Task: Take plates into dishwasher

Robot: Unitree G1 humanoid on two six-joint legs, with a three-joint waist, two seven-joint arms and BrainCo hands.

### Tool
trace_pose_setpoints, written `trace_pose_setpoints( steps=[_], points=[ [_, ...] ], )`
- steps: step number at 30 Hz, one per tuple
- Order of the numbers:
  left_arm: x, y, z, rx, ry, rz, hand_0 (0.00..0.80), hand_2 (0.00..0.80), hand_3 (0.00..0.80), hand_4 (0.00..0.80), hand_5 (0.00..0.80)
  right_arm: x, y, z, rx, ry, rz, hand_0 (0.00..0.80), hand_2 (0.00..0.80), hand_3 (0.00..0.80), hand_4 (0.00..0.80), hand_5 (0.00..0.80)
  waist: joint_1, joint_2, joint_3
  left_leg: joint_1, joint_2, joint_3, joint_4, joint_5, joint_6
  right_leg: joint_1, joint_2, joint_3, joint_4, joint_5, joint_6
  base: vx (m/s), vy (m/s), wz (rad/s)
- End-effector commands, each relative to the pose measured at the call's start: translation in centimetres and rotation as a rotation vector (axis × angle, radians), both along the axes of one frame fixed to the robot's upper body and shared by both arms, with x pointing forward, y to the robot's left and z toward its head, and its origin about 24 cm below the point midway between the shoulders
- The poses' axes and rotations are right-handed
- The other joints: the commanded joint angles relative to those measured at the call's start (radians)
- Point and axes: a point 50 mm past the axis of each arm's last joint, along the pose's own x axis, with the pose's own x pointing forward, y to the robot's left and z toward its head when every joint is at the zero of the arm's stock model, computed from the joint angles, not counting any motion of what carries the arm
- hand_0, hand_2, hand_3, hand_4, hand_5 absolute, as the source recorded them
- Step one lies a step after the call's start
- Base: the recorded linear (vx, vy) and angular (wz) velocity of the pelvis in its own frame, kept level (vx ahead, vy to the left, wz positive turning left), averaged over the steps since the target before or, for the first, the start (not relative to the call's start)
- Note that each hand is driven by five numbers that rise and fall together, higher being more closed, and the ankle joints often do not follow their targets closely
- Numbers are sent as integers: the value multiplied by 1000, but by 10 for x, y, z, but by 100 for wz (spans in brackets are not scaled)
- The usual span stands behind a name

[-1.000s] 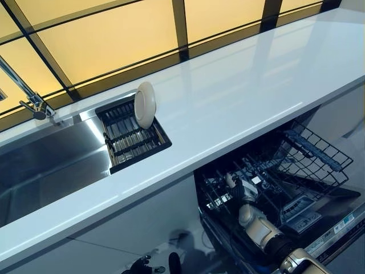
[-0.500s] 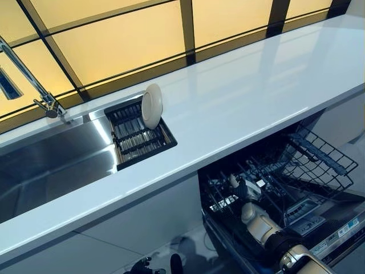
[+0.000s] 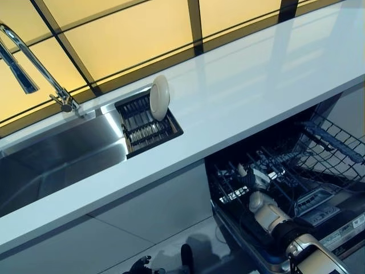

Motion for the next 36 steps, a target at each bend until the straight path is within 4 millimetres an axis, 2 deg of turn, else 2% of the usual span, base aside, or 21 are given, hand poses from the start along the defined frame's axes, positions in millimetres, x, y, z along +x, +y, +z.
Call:
trace_pose_setpoints(
  steps=[1,9,13,27,28,29,30,31,36],
  points=[
    [29,8,16,-1,-112,35,0,0,0,0,0,-23,-49,-31,-30,186,-176,800,800,800,800,800,18,-29,102,-20,1,-12,143,-84,-36,-66,-33,57,-38,154,-36,-28,-2,8],
    [30,11,19,-1,-129,39,0,0,0,0,0,-16,-62,-19,-37,150,-217,800,800,800,800,800,28,-17,136,-41,3,-13,154,-74,-31,-103,-45,63,15,150,-33,-24,-12,9],
    [33,11,21,-1,-144,36,0,0,0,0,0,-11,-62,-11,-79,119,-195,800,800,800,800,800,34,-13,145,-57,3,-12,160,-69,-28,-122,-52,64,37,151,-29,-36,-20,0],
    [34,10,22,-2,-154,32,0,0,0,0,0,-6,-63,-7,-46,112,-218,794,794,794,794,794,38,-10,157,-77,12,-11,179,-65,-29,-138,-61,77,61,149,-23,-5,-7,0],
    [34,10,23,-3,-155,31,0,0,0,0,0,-6,-63,-8,-43,110,-222,505,505,505,505,505,38,-10,157,-77,13,-10,180,-65,-29,-139,-62,78,63,148,-23,0,0,0],
    [35,10,23,-4,-156,32,0,0,0,0,0,-6,-64,-8,-42,109,-228,132,132,132,132,132,37,-10,156,-76,14,-9,179,-65,-29,-137,-61,79,61,149,-22,0,0,0],
    [35,10,23,-4,-157,32,0,0,0,0,0,-6,-64,-8,-42,108,-228,132,132,132,132,132,37,-10,157,-76,15,-8,179,-65,-29,-136,-61,79,60,149,-22,0,0,0],
    [35,10,23,-5,-158,32,0,0,0,0,0,-7,-64,-8,-35,100,-234,0,0,0,0,0,37,-10,157,-73,16,-7,178,-65,-29,-131,-60,78,56,149,-22,0,0,0],
    [34,10,22,0,-151,34,0,0,0,0,0,-8,-62,-10,-6,81,-242,0,0,0,0,0,36,-19,151,-64,22,-4,171,-63,-32,-108,-53,77,30,155,-21,0,0,0]
  ],
)
